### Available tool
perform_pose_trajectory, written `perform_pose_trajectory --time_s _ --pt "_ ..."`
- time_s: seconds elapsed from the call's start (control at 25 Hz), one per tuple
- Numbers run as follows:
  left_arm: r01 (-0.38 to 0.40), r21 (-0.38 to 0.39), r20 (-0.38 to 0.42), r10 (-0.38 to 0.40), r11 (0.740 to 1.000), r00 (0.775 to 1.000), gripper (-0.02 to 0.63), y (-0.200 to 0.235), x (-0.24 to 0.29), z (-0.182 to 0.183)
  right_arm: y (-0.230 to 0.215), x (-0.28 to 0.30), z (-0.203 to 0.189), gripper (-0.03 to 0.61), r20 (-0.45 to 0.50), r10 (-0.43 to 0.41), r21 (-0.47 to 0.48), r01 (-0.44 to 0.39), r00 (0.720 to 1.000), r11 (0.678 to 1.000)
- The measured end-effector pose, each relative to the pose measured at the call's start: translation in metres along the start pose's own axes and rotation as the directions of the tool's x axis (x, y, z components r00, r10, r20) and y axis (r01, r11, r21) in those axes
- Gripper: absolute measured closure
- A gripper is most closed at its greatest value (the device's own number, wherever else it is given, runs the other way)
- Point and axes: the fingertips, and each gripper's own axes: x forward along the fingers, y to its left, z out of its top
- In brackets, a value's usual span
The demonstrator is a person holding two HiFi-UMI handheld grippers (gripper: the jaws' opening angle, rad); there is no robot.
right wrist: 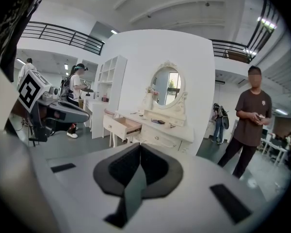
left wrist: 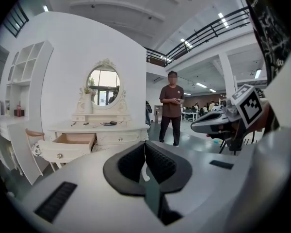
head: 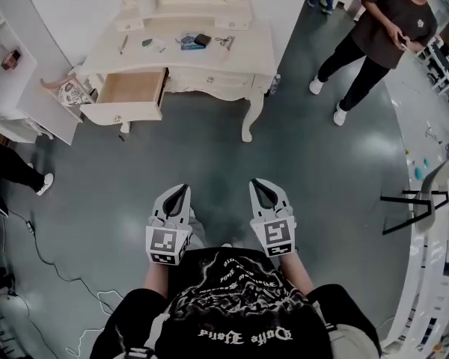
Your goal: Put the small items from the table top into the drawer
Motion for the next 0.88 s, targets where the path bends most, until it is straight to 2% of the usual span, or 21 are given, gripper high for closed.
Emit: perform_pose_trajectory --time_s 0.12,0.44,0.88 --pt "0.025 0.029 -0.013 -0.024 0.999 1.000 0.598 0.024 0.021 0.002 -0.002 0.028 0.011 0.566 -0.007 -0.004 0.001 0.004 1.000 1.000" --pt "0.090 0.031 -0.007 -0.090 0.995 0.996 0.598 0.091 0.067 0.017 0.001 0.105 0.033 0.566 -0.034 -0.036 0.015 0.036 0.999 0.999" --pt "0.162 0.075 -0.007 -0.162 0.984 0.987 0.598 0.168 0.098 0.035 0.016 0.173 0.064 0.566 -0.038 -0.103 0.066 0.105 0.994 0.992"
